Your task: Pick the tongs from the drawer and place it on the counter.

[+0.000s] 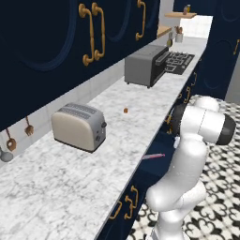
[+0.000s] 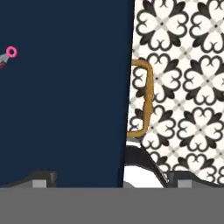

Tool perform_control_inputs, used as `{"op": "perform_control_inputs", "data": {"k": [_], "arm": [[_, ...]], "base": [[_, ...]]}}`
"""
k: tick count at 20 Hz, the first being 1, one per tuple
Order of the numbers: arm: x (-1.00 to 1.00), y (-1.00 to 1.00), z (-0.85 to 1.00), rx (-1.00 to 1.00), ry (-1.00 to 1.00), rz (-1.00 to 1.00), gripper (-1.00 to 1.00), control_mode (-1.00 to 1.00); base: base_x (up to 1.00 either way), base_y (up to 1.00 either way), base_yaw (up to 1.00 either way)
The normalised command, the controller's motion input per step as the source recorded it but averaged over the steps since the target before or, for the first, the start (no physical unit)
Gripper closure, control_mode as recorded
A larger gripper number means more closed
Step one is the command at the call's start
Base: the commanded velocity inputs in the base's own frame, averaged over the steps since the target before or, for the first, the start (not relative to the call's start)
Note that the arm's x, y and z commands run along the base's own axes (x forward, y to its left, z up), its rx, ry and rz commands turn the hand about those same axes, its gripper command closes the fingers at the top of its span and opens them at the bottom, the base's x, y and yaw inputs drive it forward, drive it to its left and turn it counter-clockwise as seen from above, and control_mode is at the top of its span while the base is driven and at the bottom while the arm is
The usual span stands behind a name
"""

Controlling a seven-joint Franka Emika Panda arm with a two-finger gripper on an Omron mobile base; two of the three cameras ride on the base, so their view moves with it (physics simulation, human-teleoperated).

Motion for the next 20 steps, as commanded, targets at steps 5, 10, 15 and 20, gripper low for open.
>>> {"op": "perform_control_inputs", "data": {"k": [5,10,15,20], "arm": [[0.54,-0.17,-0.84,0.00,0.05,0.00,-1.00,-1.00],[-0.79,-0.91,-1.00,0.10,0.07,-0.05,-1.00,-1.00],[-1.00,-1.00,-0.98,0.05,-0.01,0.00,-1.00,-1.00],[-1.00,-0.65,0.13,-0.06,-0.26,-0.01,-1.00,-1.00]], "base": [[0.00,0.00,0.00],[0.00,0.00,0.00],[0.00,0.00,0.00],[0.00,0.00,0.00]]}}
